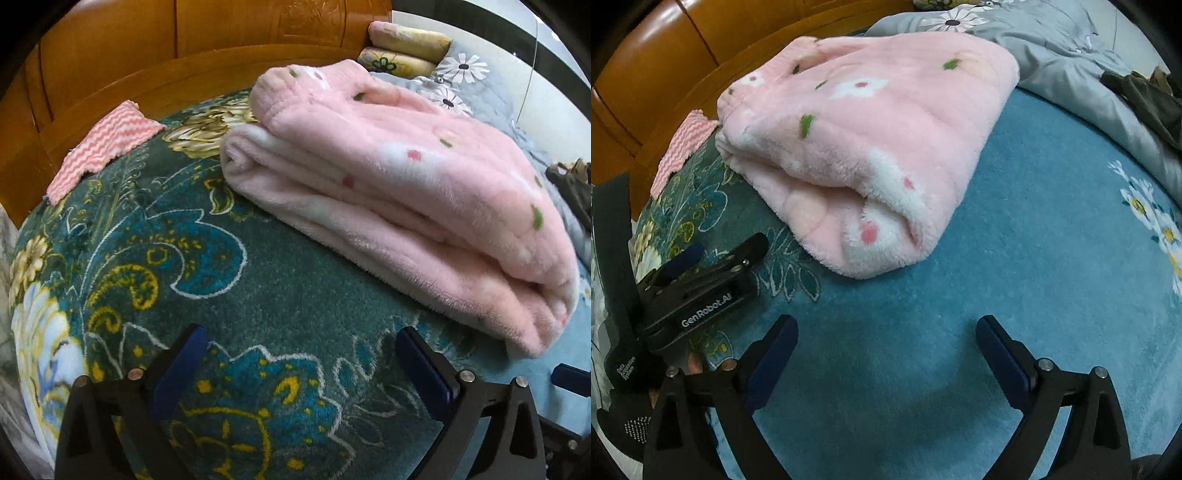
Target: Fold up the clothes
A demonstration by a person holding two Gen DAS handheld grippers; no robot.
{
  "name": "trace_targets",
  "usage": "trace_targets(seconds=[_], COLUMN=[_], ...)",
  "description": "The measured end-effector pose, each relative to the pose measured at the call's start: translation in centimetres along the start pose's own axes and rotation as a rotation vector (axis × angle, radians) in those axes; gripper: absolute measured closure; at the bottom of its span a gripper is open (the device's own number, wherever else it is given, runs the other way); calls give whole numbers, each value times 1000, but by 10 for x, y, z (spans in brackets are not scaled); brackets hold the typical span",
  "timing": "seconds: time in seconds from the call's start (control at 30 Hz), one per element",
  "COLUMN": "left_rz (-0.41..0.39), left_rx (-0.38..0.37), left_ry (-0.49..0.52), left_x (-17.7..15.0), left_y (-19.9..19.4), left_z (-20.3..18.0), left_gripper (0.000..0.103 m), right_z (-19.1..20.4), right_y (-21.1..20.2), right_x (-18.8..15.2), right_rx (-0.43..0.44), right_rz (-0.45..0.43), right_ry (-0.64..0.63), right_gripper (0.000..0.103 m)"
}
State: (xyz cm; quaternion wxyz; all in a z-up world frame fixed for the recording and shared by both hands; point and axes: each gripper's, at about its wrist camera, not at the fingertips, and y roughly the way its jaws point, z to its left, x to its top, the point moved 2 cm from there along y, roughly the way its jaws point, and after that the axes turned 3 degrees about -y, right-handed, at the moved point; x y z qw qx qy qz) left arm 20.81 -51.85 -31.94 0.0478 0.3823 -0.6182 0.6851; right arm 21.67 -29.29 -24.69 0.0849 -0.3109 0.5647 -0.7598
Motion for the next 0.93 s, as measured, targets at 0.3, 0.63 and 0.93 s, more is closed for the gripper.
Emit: trace_targets(seconds=[0.3, 0.63, 0.93], left_rz=[-3, -6, -12], left_rx=[30, 24, 23], left_ry=[12, 20, 12], left_x=[-4, -1, -3], left_y=[0, 2, 1], left_z=[-4, -2, -2], left_gripper=[0, 0, 0], right_z=[1, 1, 3], right_y=[5, 7, 10], right_x=[2, 3, 2], right_rx=[-26, -11, -28], right_rz=[-7, 11, 17], right_ry=[2, 5, -10], right_gripper=[5, 0, 0])
